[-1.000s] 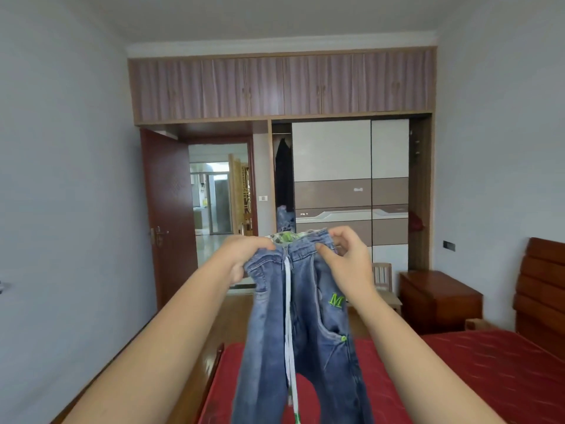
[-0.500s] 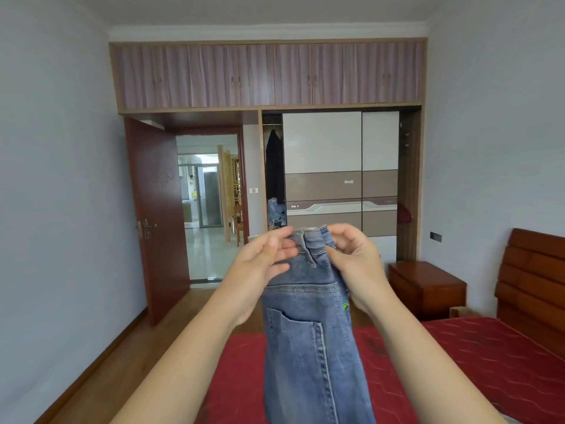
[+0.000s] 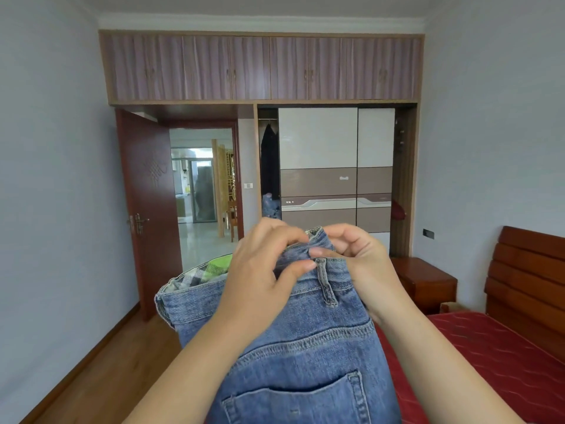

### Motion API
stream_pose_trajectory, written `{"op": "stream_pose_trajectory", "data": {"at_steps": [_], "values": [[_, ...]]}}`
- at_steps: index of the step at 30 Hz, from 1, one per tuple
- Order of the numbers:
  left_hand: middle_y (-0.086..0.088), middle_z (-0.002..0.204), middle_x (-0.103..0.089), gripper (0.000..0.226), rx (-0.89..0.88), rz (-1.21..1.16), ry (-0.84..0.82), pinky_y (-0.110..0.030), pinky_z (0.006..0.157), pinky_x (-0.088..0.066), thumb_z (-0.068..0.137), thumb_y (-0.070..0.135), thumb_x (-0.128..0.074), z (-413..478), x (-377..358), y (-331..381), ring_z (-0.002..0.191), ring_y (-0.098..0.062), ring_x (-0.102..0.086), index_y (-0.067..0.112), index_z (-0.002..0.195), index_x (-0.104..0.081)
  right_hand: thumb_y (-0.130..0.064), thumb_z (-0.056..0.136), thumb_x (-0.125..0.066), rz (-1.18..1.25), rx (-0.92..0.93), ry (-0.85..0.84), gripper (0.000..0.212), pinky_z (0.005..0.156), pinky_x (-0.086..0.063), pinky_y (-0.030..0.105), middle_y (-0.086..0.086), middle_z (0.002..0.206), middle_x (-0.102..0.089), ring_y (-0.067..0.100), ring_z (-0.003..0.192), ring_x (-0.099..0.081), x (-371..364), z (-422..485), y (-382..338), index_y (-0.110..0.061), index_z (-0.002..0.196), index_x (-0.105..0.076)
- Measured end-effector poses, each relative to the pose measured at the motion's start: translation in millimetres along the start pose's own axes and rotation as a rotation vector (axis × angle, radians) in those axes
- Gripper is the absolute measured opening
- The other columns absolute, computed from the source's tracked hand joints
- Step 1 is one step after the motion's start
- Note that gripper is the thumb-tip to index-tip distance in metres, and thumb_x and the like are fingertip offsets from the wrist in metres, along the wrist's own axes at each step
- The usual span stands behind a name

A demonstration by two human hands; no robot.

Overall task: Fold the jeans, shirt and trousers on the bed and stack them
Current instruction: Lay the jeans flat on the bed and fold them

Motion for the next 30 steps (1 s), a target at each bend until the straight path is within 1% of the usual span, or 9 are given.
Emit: {"op": "stream_pose_trajectory", "data": {"at_steps": [3, 6, 8, 14, 18, 21, 23, 27, 30], "values": [[0.012, 0.101, -0.043, 0.012, -0.148, 0.131, 0.095, -0.03, 0.084, -0.036, 0.086, 0.033, -0.051, -11, -2, 11, 0.092, -0.007, -0.045, 0.034, 0.097, -0.054, 0.0, 0.059, -0.065, 0.059, -0.001, 0.013, 0.024, 0.059, -0.055, 0.024, 0.005, 0.074, -0.073, 0.014, 0.064, -0.068, -3, -6, -1, -0.003, 0.083, -0.062], [0.007, 0.107, -0.045, 0.012, -0.228, 0.2, 0.163, -0.029, 0.084, -0.03, 0.09, 0.031, -0.047, -21, -5, 12, 0.092, -0.012, -0.045, 0.033, 0.098, -0.055, 0.0, 0.058, -0.063, 0.108, -0.008, 0.046, 0.023, 0.056, -0.054, 0.021, 0.005, 0.071, -0.073, 0.013, 0.061, -0.067, -5, -12, 2, -0.003, 0.081, -0.062], [0.006, 0.109, -0.045, 0.01, -0.225, 0.22, 0.204, -0.028, 0.084, -0.028, 0.092, 0.034, -0.045, -26, -5, 11, 0.093, -0.014, -0.045, 0.028, 0.092, -0.053, 0.001, 0.058, -0.063, 0.137, -0.021, 0.058, 0.023, 0.055, -0.053, 0.02, 0.004, 0.069, -0.072, 0.011, 0.059, -0.067, -5, -15, 5, -0.004, 0.08, -0.061], [0.005, 0.113, -0.044, 0.035, -0.171, 0.325, 0.241, -0.026, 0.086, -0.023, 0.09, 0.057, -0.035, -34, -9, 2, 0.102, -0.014, -0.044, 0.025, 0.083, -0.044, 0.006, 0.066, -0.061, 0.156, -0.054, 0.081, 0.019, 0.054, -0.053, 0.021, 0.006, 0.073, -0.073, 0.013, 0.061, -0.067, -6, -19, 14, -0.004, 0.083, -0.062], [0.001, 0.113, -0.045, 0.042, -0.212, 0.376, 0.328, -0.028, 0.083, -0.024, 0.088, 0.061, -0.03, -43, -11, 3, 0.101, -0.018, -0.043, 0.021, 0.074, -0.037, 0.008, 0.069, -0.06, 0.166, -0.055, 0.087, 0.019, 0.057, -0.054, 0.022, 0.008, 0.076, -0.073, 0.015, 0.064, -0.068, -9, -23, 17, -0.002, 0.086, -0.062], [-0.002, 0.107, -0.046, 0.046, -0.287, 0.44, 0.449, -0.03, 0.079, -0.027, 0.089, 0.059, -0.027, -48, -10, 9, 0.094, -0.022, -0.045, 0.018, 0.072, -0.035, 0.003, 0.066, -0.061, 0.159, -0.044, 0.073, 0.021, 0.057, -0.054, 0.022, 0.008, 0.075, -0.073, 0.016, 0.064, -0.068, -12, -25, 15, 0.0, 0.086, -0.062], [-0.002, 0.101, -0.046, 0.044, -0.34, 0.411, 0.469, -0.027, 0.078, -0.027, 0.09, 0.057, -0.03, -46, -8, 11, 0.088, -0.02, -0.044, 0.017, 0.072, -0.035, 0.0, 0.065, -0.062, 0.169, -0.042, 0.086, 0.021, 0.056, -0.054, 0.023, 0.008, 0.075, -0.073, 0.016, 0.064, -0.068, -11, -24, 14, -0.002, 0.086, -0.062], [-0.004, 0.083, -0.047, 0.042, -0.364, 0.339, 0.373, -0.024, 0.065, -0.029, 0.091, 0.053, -0.037, -27, -4, 7, 0.07, -0.016, -0.04, 0.015, 0.073, -0.034, -0.001, 0.066, -0.062, 0.133, -0.005, 0.138, 0.017, 0.058, -0.056, 0.026, 0.005, 0.074, -0.073, 0.015, 0.064, -0.068, 1, -22, 8, -0.008, 0.082, -0.061], [-0.006, 0.057, -0.045, 0.052, -0.293, 0.427, 0.327, -0.024, 0.057, -0.025, 0.091, 0.055, -0.029, -12, 0, 3, 0.05, -0.016, -0.037, 0.011, 0.064, -0.037, 0.008, 0.075, -0.056, 0.114, 0.03, 0.149, 0.018, 0.06, -0.056, 0.026, 0.003, 0.073, -0.073, 0.014, 0.064, -0.067, 5, -23, 4, -0.008, 0.082, -0.059]]}}
Point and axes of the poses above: each hand's wrist, its own z-axis towards the middle knuckle, its own x-axis out of the back of the hand, y = z × x, the point moved 7 cm from there along z, towards the middle knuckle
